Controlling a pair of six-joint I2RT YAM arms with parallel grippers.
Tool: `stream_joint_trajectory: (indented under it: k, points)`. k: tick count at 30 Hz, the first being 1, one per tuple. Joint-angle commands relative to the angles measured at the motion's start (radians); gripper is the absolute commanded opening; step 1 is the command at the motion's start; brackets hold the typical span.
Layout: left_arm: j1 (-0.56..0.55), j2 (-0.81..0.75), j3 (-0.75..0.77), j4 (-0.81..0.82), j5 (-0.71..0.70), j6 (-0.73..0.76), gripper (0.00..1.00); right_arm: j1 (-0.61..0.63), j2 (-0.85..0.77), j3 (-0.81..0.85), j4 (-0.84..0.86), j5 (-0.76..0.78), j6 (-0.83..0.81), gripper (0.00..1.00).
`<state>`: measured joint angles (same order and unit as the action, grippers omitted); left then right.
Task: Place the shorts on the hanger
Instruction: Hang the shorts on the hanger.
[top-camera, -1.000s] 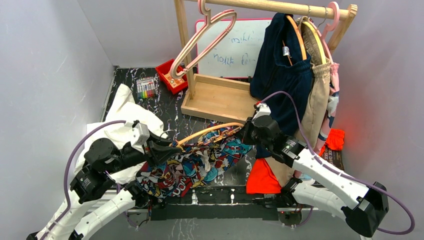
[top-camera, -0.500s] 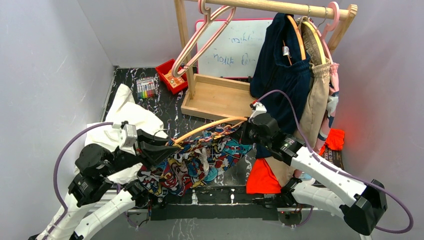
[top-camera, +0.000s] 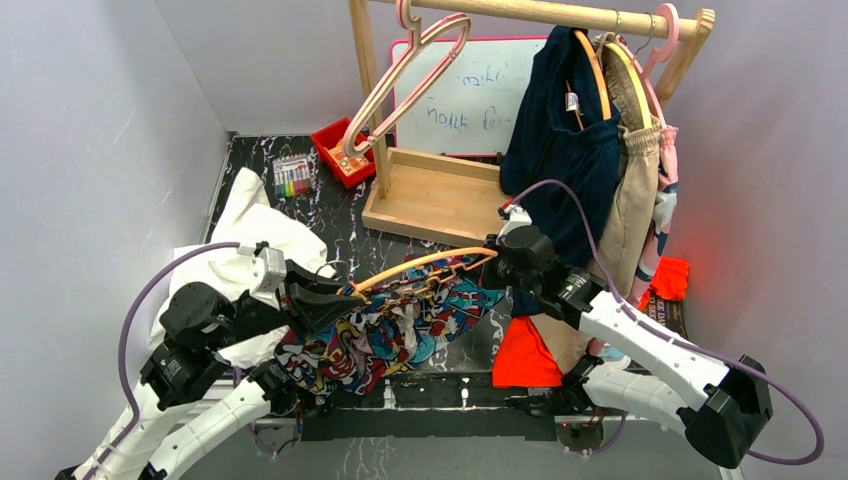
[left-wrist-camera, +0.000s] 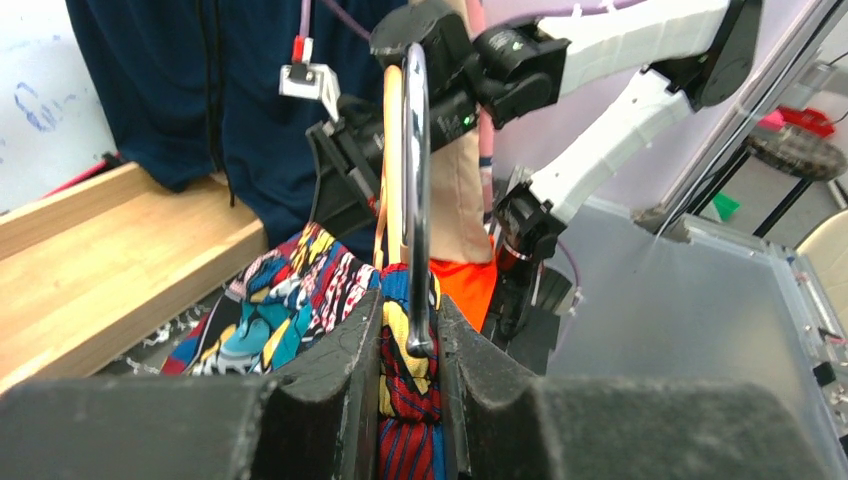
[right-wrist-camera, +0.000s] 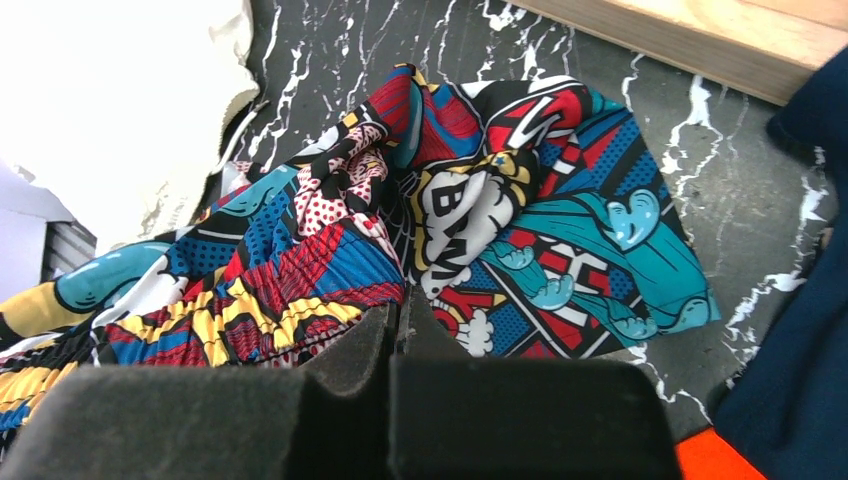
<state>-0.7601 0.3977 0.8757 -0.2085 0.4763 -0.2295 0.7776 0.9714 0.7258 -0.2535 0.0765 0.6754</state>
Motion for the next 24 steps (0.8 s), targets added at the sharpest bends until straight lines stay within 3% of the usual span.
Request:
stream_joint_trajectory:
  k: [1,12,24]
  points:
    - [0.004,-0.018,0.079,-0.073,-0.016,0.074,0.00,-0.025,-0.038,0.053,-0.071,0.130,-0.046,0.00]
    - [0.004,-0.021,0.100,-0.190,-0.084,0.170,0.00,-0.032,-0.074,0.109,-0.138,0.153,-0.057,0.00]
    - [0.004,0.052,0.163,-0.317,-0.057,0.268,0.00,-0.031,-0.094,0.200,-0.251,0.205,-0.081,0.00]
